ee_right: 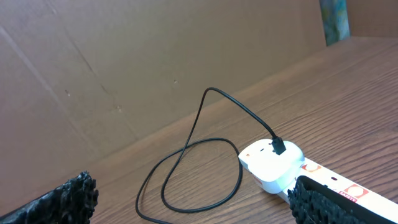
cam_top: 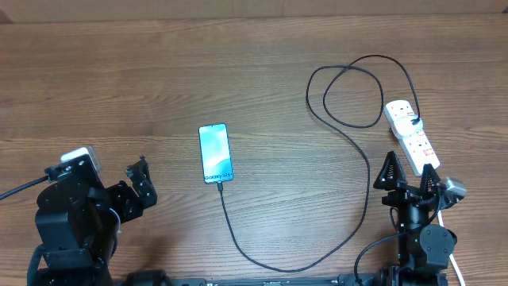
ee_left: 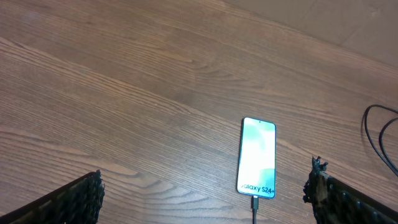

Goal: Plug charger to phone and switch on socket

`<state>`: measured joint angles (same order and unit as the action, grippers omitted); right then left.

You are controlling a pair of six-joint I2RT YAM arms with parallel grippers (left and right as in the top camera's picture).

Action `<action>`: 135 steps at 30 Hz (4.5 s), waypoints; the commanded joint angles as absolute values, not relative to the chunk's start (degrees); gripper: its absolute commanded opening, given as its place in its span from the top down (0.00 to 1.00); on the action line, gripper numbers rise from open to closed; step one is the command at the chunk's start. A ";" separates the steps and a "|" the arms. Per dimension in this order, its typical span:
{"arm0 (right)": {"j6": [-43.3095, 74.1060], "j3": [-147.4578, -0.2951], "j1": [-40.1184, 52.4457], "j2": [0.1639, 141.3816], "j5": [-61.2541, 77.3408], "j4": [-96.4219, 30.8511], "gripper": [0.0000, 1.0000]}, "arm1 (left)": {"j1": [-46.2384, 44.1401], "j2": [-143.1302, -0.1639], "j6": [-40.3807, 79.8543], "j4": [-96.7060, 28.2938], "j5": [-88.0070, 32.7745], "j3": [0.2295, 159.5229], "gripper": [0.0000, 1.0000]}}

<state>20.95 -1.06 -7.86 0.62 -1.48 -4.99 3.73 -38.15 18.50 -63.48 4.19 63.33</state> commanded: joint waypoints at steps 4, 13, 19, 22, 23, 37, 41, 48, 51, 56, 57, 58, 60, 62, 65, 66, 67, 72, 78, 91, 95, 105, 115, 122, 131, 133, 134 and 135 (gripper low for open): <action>20.53 -0.47 -8.12 0.16 -1.23 -4.73 0.00 | 2.98 -38.15 18.87 -63.46 4.91 63.46 0.00; 20.53 -0.47 -8.12 0.16 -1.23 -4.73 0.00 | 2.44 -37.60 18.87 -63.64 4.91 63.42 0.01; 20.53 -0.47 -8.12 0.16 -1.23 -4.73 0.00 | 2.15 -33.98 18.90 -60.42 2.28 59.48 0.00; 20.53 -0.47 -8.12 0.16 -1.23 -4.73 0.00 | 2.17 -28.38 18.87 -55.48 2.26 52.69 0.01; 20.53 -0.47 -8.12 0.16 -1.23 -4.73 0.00 | 2.17 -26.00 18.87 -53.52 2.07 50.09 0.00; 20.53 -0.47 -8.12 0.16 -1.23 -4.73 0.00 | 2.17 -0.62 18.13 -17.32 1.48 12.67 0.01; 20.53 -0.47 -8.12 0.16 -1.23 -4.73 0.00 | 2.17 -0.19 14.20 -3.44 1.43 4.56 0.01; 20.53 -0.47 -8.12 0.16 -1.23 -4.73 0.00 | 2.28 -0.19 7.31 1.02 1.41 0.25 0.00; 20.53 -0.47 -8.12 0.16 -1.23 -4.73 0.00 | 2.28 -0.19 5.76 -3.29 0.49 0.27 0.00; 20.53 -0.47 -8.12 0.16 -1.23 -4.73 0.00 | 2.28 -0.19 5.28 -4.49 -0.82 0.30 0.00; 20.53 -0.47 -8.12 0.16 -1.23 -4.73 0.00 | 2.28 -0.19 5.28 -4.47 -0.67 0.30 0.00; 20.53 -0.47 -8.12 0.16 -1.23 -4.73 0.00 | 2.28 -0.19 5.30 -4.47 -0.69 0.30 0.01; 20.53 -0.47 -8.12 0.16 -1.23 -4.73 0.00 | 2.28 -0.19 5.30 -4.47 -0.69 0.30 0.00; 20.53 -0.47 -8.12 0.16 -1.23 -4.73 0.00 | 2.28 -0.23 5.30 -4.47 -0.69 0.30 0.00; 20.53 -0.47 -8.12 0.16 -1.23 -4.73 0.00 | 2.28 -0.25 5.30 -4.47 -0.69 0.30 0.01; 20.53 -0.47 -8.12 0.16 -1.23 -4.73 0.00 | 2.28 -0.25 5.30 -4.47 -0.69 0.30 0.01; 20.53 -0.47 -8.12 0.16 -1.23 -4.73 0.00 | 2.28 -0.25 5.30 -4.49 -0.69 0.30 0.00; 20.53 -0.47 -8.12 0.16 -1.23 -4.73 0.00 | 2.28 -0.25 5.30 -4.47 -0.69 0.30 0.00; 20.53 -0.47 -8.12 0.16 -1.23 -4.73 0.00 | 2.28 -0.25 5.30 -4.47 -0.69 0.30 0.01; 20.53 -0.47 -8.12 0.16 -1.23 -4.73 0.00 | 2.28 -0.25 5.30 -4.47 -0.69 0.30 0.00; 20.53 -0.47 -8.12 0.16 -1.23 -4.73 0.00 | 2.28 -0.25 5.30 -4.47 -0.69 0.30 0.00; 20.53 -0.47 -8.12 0.16 -1.23 -4.73 0.00 | 2.28 -0.25 5.30 -4.47 -0.69 0.30 0.00; 20.53 -0.47 -8.12 0.16 -1.23 -4.73 0.00 | 2.28 -0.25 5.30 -4.47 -0.69 0.30 0.00; 20.53 -0.47 -8.12 0.16 -1.23 -4.73 0.00 | 2.28 -0.25 5.30 -4.47 -0.69 0.30 0.01; 20.53 -0.47 -8.12 0.16 -1.23 -4.73 0.00 | 2.28 -0.25 5.30 -4.47 -0.69 0.30 0.00; 20.53 -0.47 -8.12 0.16 -1.23 -4.73 0.00 | 2.28 -0.25 5.30 -4.47 -0.69 0.30 0.00; 20.53 -0.47 -8.12 0.16 -1.23 -4.73 0.00 | 2.28 -0.25 5.30 -4.49 -0.69 0.30 0.01; 20.53 -0.47 -8.12 0.16 -1.23 -4.73 0.00 | 2.28 -0.25 5.30 -4.47 -0.69 0.30 0.01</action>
